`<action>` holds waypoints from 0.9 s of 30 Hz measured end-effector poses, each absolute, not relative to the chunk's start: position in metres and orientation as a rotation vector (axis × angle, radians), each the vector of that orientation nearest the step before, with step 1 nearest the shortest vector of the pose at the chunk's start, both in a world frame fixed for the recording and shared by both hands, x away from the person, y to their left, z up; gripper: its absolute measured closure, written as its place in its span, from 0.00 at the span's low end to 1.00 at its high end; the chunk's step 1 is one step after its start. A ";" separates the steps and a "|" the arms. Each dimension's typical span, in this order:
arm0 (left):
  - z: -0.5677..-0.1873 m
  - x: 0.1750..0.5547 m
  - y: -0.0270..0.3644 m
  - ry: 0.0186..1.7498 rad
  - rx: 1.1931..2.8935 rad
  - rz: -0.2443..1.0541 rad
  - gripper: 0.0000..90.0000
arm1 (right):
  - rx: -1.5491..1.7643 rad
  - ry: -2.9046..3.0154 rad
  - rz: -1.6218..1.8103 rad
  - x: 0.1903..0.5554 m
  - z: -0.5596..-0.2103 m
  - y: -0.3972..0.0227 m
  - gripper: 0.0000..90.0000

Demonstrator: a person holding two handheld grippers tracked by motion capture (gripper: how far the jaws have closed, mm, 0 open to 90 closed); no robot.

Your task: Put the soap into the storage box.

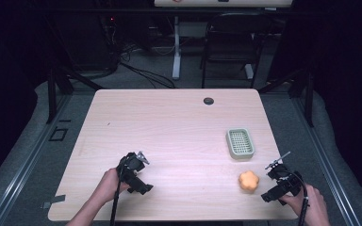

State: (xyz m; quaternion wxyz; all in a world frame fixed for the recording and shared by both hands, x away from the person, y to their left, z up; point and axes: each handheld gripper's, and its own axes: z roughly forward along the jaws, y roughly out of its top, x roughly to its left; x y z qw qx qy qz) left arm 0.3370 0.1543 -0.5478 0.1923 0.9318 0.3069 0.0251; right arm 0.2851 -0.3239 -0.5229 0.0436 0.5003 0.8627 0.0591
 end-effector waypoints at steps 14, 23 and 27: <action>-0.548 0.337 0.155 0.856 2.619 0.080 0.00 | 1.521 2.649 0.158 0.287 -0.525 -0.320 0.04; -0.548 0.337 0.155 0.855 2.617 0.077 0.00 | 1.494 2.679 0.140 0.290 -0.525 -0.320 0.00; -0.547 0.337 0.154 0.848 2.617 0.079 0.00 | 1.490 2.680 0.142 0.290 -0.524 -0.319 0.00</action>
